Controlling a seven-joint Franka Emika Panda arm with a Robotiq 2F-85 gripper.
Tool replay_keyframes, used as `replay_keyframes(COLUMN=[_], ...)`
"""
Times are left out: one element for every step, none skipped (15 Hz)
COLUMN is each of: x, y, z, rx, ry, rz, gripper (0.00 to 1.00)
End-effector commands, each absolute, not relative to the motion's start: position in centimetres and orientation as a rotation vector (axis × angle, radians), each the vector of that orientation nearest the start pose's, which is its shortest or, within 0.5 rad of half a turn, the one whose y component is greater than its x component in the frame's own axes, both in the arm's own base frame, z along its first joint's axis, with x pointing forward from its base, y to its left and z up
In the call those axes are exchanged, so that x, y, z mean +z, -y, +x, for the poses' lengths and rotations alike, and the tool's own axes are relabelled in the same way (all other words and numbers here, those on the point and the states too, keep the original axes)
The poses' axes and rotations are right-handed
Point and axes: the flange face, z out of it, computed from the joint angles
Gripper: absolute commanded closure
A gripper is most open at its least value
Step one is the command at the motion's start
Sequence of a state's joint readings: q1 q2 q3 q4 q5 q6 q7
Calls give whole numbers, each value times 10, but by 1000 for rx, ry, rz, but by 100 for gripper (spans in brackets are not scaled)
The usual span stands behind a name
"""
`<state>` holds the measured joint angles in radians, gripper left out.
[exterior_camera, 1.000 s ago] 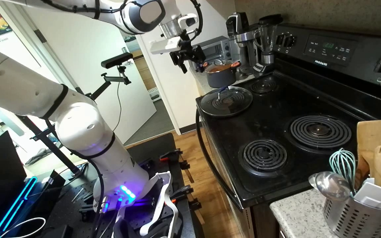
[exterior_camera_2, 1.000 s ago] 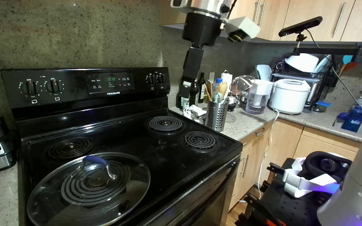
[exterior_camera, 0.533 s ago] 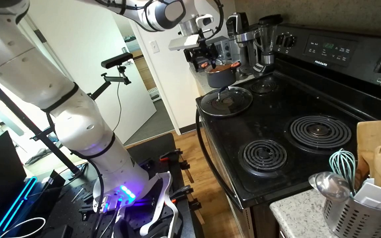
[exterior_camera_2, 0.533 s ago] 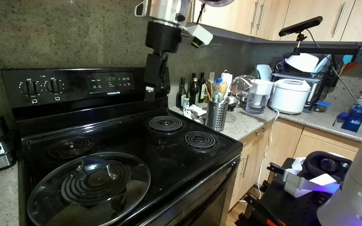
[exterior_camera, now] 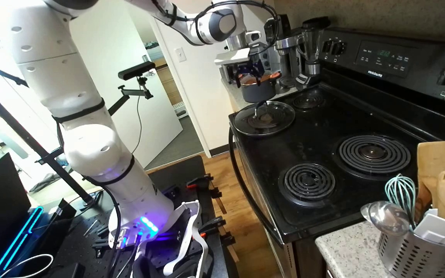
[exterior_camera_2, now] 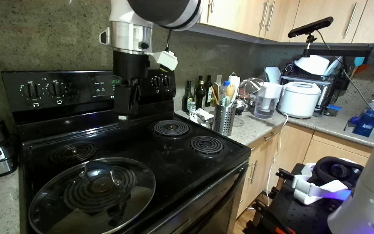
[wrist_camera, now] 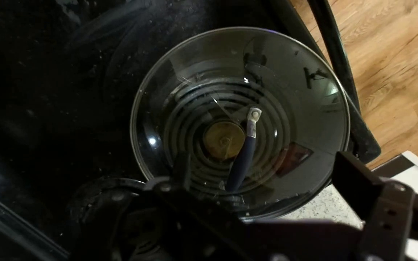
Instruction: Move the lid from the front left plate of the stove to the back right one
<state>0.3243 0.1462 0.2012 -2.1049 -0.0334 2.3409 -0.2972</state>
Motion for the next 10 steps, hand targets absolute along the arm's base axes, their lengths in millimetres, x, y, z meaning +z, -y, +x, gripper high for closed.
replay_keyframes(x=[345,340,343,338,336,336,337,337,337,333], y=[-301,-301,-297,-298,-298,-298,-299,-299,-299,-299], z=[518,520,511,513,513,513,513,513,513,514], rx=[-81,-64,-104,-94,-88,-88,-90,-91,-91,-78], ry=[1303,1322,1319,1321,1321,1322,1322,1322,1322,1310], rz=[-2880,-2881,-2859,-2858,-2857,-2857,-2856,-2856,-2856,-2857], gripper=[0,0,0,0,0,0,0,0,0,0])
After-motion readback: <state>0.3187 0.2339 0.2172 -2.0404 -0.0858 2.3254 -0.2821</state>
